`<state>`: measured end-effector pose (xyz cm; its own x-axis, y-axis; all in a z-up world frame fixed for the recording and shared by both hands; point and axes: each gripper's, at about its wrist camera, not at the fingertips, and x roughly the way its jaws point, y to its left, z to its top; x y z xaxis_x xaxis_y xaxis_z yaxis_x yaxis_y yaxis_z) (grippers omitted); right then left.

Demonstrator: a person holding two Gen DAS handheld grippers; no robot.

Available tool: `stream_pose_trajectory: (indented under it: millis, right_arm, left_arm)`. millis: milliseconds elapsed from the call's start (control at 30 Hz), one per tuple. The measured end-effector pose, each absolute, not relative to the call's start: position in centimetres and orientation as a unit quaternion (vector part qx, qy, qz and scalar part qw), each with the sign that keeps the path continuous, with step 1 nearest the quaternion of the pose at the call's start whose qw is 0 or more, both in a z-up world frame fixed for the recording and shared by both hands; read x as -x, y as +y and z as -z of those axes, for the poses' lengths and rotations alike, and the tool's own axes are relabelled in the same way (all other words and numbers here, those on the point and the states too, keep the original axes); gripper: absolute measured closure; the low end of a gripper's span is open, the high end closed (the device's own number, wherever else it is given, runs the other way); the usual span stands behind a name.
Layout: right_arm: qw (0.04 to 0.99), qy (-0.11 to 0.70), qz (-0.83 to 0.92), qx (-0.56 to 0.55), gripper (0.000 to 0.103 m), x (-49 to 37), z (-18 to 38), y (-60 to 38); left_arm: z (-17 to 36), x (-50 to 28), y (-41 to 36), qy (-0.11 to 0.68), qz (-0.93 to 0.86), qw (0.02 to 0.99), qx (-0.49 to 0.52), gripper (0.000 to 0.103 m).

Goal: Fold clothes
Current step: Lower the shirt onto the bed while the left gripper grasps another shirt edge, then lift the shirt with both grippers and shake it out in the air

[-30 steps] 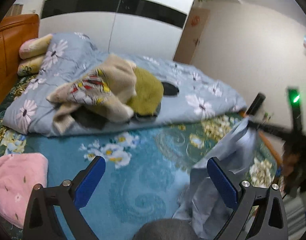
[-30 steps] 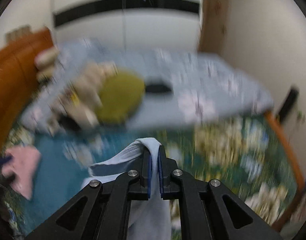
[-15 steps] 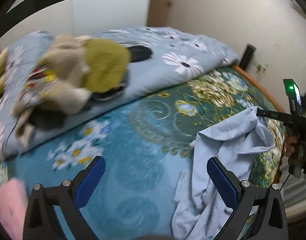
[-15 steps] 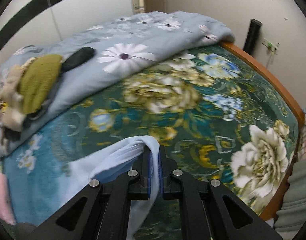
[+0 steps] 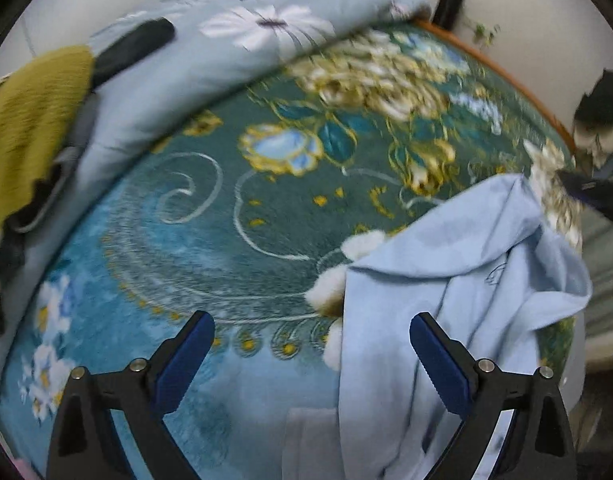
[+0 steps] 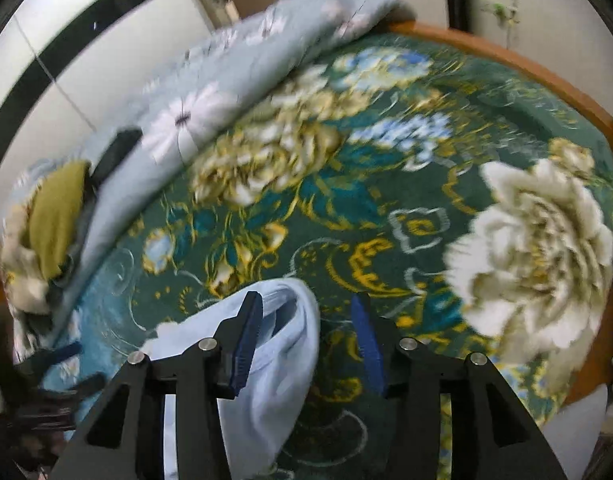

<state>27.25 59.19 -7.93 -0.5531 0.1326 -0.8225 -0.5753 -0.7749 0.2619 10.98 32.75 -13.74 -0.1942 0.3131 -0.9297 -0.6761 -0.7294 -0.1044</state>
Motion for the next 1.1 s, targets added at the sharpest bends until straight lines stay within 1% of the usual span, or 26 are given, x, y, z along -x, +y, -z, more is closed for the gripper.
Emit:
stream_pose_trajectory:
  millis: [67,167,267,300,333,367,400,433,500,600,633,667,700,767,800,833,867,1000,1100]
  right_arm:
    - [0.222,0.283,-0.843,0.400,0.055,-29.2,7.4,58.9]
    - [0.185,0.344,-0.838,0.380,0.055,-30.9,8.2,56.9]
    - [0.173,0.361,-0.826,0.397,0.055,-31.1,10.0,54.5]
    - [0.175,0.362,-0.821,0.405,0.057,-31.1,10.7,54.0]
    - [0.174,0.365,-0.816,0.413,0.072,-31.1,11.3,53.7]
    - [0.174,0.367,-0.811,0.421,0.097,-31.2,12.0,53.4]
    - [0.182,0.365,-0.809,0.423,0.100,-31.4,12.3,53.5]
    - [0.194,0.360,-0.809,0.423,0.101,-31.7,12.4,53.9]
    - [0.228,0.348,-0.809,0.415,0.101,-32.7,12.2,55.2]
    - [0.278,0.338,-0.808,0.396,0.101,-34.3,11.3,58.3]
    - [0.288,0.336,-0.807,0.391,0.101,-34.7,11.0,59.3]
    - [0.293,0.334,-0.807,0.388,0.101,-35.0,10.8,60.0]
    - [0.296,0.334,-0.807,0.386,0.101,-35.3,10.7,60.6]
    - [0.300,0.334,-0.808,0.382,0.101,-35.6,10.5,61.5]
    - [0.301,0.335,-0.807,0.381,0.101,-35.7,10.5,61.8]
    - [0.301,0.336,-0.807,0.382,0.101,-35.7,10.6,61.8]
    - [0.300,0.336,-0.807,0.383,0.101,-35.7,10.7,61.8]
    - [0.297,0.337,-0.811,0.374,0.101,-36.2,9.7,61.4]
    - [0.294,0.327,-0.825,0.355,0.101,-36.5,6.9,60.8]
  left_arm:
    - [14.4,-10.7,33.4,0.169,-0.750,0.334,0.545,0.004]
    - [14.7,-10.8,34.6,0.196,-0.747,0.350,0.531,0.005]
    - [14.6,-11.6,35.7,0.233,-0.737,0.377,0.511,0.004]
    - [14.6,-11.8,36.0,0.248,-0.734,0.385,0.502,0.004]
    - [14.6,-12.1,36.4,0.263,-0.731,0.392,0.493,0.005]
    - [14.7,-12.4,36.8,0.278,-0.727,0.400,0.485,0.007]
    - [14.8,-12.6,37.2,0.292,-0.723,0.404,0.479,0.009]
    - [15.0,-12.8,37.7,0.307,-0.718,0.408,0.473,0.016]
    - [15.4,-12.9,38.6,0.324,-0.713,0.413,0.465,0.023]
    - [16.1,-13.1,40.1,0.348,-0.701,0.425,0.455,0.027]
    - [16.3,-13.3,40.5,0.358,-0.697,0.430,0.449,0.031]
    - [16.5,-13.5,40.9,0.369,-0.692,0.434,0.443,0.038]
    - [17.0,-13.9,41.3,0.384,-0.688,0.437,0.435,0.042]
    - [17.4,-14.1,41.7,0.386,-0.682,0.445,0.433,0.062]
    - [17.4,-14.1,41.8,0.377,-0.683,0.448,0.438,0.066]
    - [17.3,-14.0,41.8,0.368,-0.686,0.446,0.441,0.084]
    - [17.1,-14.1,41.8,0.361,-0.696,0.440,0.439,0.099]
    - [14.8,-14.0,40.8,0.316,-0.732,0.423,0.430,0.099]
    - [10.8,-13.4,39.0,0.272,-0.766,0.408,0.415,0.099]
